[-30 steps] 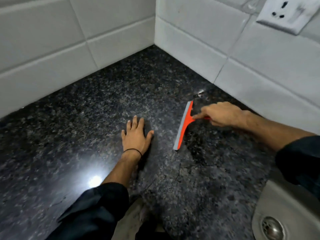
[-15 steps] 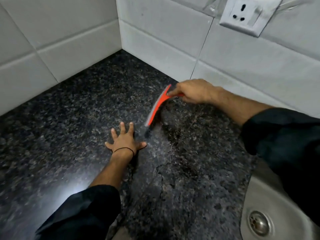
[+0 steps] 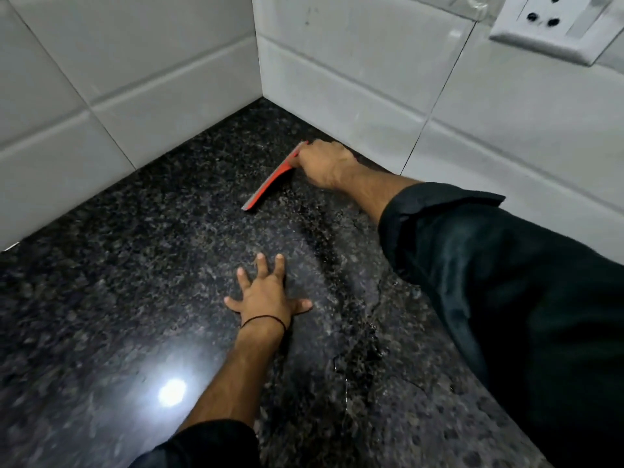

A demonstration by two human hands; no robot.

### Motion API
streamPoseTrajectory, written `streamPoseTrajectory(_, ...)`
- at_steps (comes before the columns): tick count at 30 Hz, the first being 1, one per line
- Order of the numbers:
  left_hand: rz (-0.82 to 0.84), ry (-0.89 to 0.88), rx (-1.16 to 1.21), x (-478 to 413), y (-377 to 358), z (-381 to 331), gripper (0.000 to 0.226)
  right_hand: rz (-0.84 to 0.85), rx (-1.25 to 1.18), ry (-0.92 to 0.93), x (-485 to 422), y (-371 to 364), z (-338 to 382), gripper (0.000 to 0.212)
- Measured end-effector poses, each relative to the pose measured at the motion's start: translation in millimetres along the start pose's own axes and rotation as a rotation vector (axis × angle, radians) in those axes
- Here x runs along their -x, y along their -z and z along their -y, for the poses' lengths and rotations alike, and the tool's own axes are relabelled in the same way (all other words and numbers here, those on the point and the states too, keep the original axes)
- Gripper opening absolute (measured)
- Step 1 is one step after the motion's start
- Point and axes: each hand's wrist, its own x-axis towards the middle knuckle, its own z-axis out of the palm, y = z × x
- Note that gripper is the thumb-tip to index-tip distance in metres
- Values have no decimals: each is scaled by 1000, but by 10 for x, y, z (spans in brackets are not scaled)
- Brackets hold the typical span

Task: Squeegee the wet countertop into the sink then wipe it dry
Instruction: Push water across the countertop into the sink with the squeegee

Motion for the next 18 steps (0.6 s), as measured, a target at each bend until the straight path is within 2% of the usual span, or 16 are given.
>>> streamPoseTrajectory(4,5,28,12,36,51,-54,107,71,-63,-102,536,-98,-363,30)
streamPoseTrajectory(12,-26,42,33,146,22,-81,100,209,-116,-325,1945,-334,-1027,34)
streamPoseTrajectory(18,-224,-29,-54,387,-204,-75,79,261,-178,-466,2961,-579,-1228,41)
